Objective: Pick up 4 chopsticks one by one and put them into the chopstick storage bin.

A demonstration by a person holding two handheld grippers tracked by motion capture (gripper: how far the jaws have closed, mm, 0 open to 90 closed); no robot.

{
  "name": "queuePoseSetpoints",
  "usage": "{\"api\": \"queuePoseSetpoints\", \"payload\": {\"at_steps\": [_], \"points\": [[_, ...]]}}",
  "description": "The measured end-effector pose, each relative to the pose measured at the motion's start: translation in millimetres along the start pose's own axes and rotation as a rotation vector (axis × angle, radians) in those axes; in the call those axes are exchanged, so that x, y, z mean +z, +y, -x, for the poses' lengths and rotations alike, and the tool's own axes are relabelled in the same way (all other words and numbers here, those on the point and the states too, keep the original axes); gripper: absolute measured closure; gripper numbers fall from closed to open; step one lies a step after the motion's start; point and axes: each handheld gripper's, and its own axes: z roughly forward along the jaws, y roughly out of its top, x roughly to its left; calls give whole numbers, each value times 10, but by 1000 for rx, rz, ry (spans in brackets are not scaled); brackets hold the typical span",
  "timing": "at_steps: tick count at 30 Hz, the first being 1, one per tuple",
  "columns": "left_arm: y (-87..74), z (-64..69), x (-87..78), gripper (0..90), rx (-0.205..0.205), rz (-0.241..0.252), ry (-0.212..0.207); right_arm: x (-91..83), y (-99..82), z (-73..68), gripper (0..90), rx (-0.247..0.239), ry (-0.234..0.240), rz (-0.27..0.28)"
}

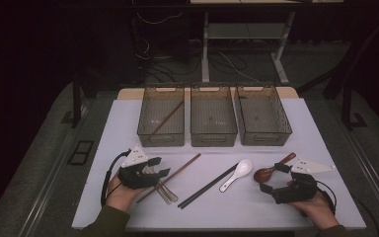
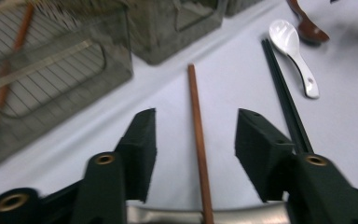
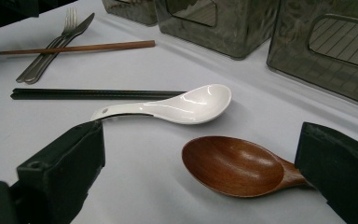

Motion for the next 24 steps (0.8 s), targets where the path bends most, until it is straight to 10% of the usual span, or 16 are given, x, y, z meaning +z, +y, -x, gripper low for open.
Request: {"api": "queuePoseSetpoints", "payload": {"at_steps": [6,24], "points": [[-120,30,133,621,1,-106,-24,9,-1,4,15,1,-2,-2],[-172,22,313,761,1,-202,-48,16,-1,1,15,-3,3,-10]]}}
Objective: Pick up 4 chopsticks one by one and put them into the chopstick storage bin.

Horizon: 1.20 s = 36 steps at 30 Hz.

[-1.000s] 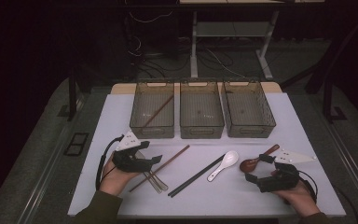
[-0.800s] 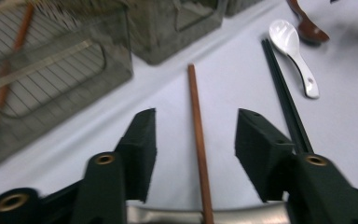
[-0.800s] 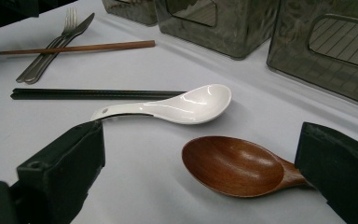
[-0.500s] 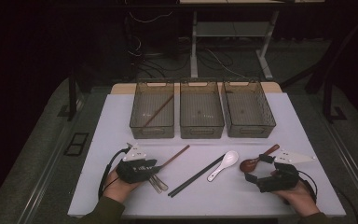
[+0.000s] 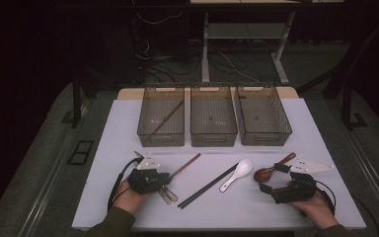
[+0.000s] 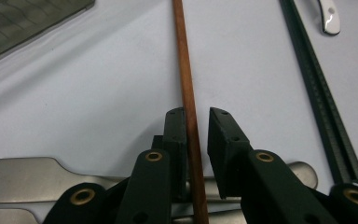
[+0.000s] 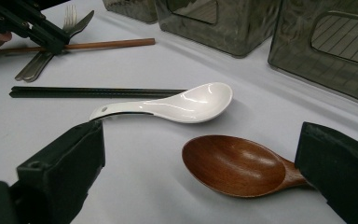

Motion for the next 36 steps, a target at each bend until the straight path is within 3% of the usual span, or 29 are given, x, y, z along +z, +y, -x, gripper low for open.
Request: {"api": "queuePoseSetpoints", "payload": {"at_steps": [18,29,36], "points": [[17,6,24,825,1,-21,24,-1,0,-9,15,-1,4,-1],[67,51,26,829,28,-27,16,6,-1,-11,15,-3,4,-3],[94,63,-20,828,21,-16,4,6,0,-13,15,-5,4,-4]]}}
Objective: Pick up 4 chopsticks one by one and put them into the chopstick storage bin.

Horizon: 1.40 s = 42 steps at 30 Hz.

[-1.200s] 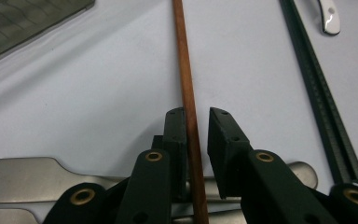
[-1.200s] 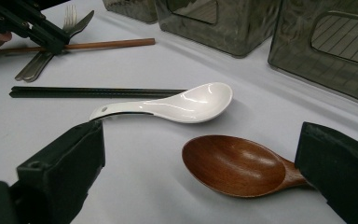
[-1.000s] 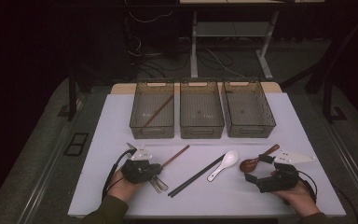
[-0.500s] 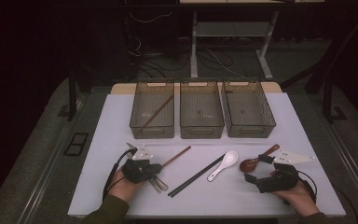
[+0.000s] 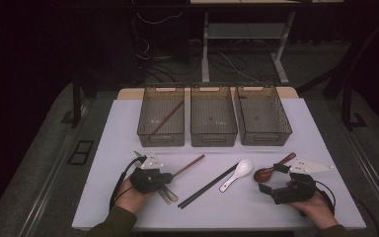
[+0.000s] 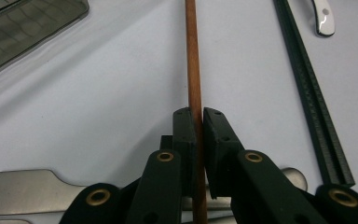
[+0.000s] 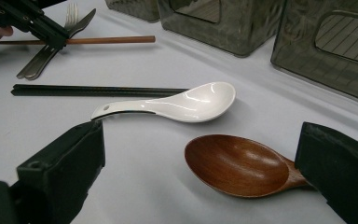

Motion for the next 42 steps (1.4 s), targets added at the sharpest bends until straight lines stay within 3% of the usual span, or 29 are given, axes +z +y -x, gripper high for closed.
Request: {"api": "queuePoseSetpoints", "payload": {"at_steps": [6,14,28,42], "points": [[32,8,-46,830,10,8,-12,-2,2,-3,15,-1,-1,2],[70,-19,-170,831,-9,58,-23,-2,1,0,15,-1,2,1],[123,-198,-347,831,-47,117,-10,5,3,7,15,-3,2,-4],[383,-411,-412,831,-57,156,4,-3,4,8,15,5,-4,1]]}}
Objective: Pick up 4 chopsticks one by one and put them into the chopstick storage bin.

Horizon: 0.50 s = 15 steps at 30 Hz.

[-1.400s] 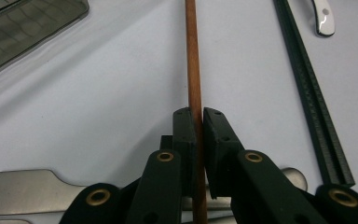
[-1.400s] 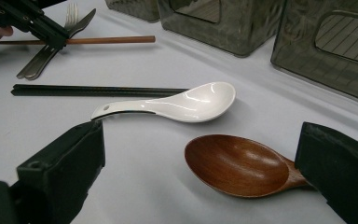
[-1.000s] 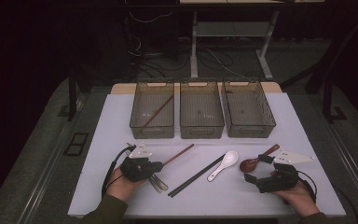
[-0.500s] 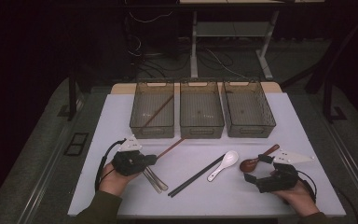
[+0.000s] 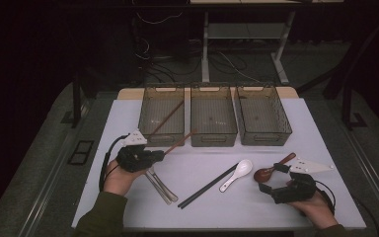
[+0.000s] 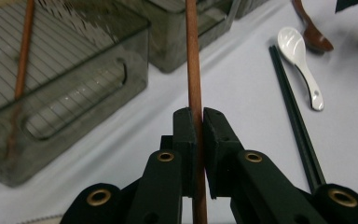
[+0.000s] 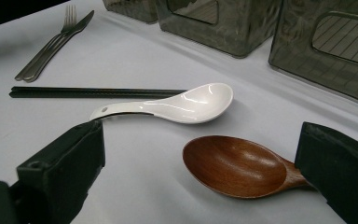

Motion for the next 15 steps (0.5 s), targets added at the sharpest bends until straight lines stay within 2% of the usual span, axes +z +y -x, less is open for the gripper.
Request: {"api": "queuePoseSetpoints", "payload": {"at_steps": [15], "points": [[408,-256,4,831,1,20,39,9,-4,-4,15,7,0,2]]}}
